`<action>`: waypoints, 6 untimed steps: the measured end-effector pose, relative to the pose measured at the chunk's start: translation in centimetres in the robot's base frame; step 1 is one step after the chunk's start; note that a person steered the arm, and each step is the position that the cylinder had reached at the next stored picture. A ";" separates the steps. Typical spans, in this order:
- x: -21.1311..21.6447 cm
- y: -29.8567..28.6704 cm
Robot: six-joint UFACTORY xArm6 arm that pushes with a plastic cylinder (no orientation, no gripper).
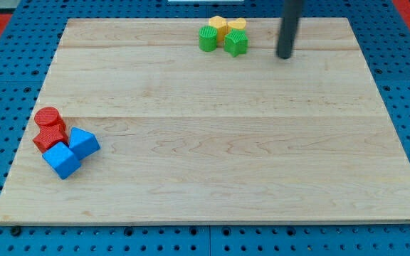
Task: Move the yellow hexagon towards the center left of the board
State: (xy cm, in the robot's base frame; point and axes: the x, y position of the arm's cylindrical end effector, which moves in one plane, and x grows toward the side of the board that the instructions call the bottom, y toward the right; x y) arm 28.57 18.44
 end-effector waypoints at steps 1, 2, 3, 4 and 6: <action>-2.1 9.9; -6.2 13.1; -9.5 13.0; -9.4 8.8; -8.2 -2.3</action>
State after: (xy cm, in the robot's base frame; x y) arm 20.32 16.17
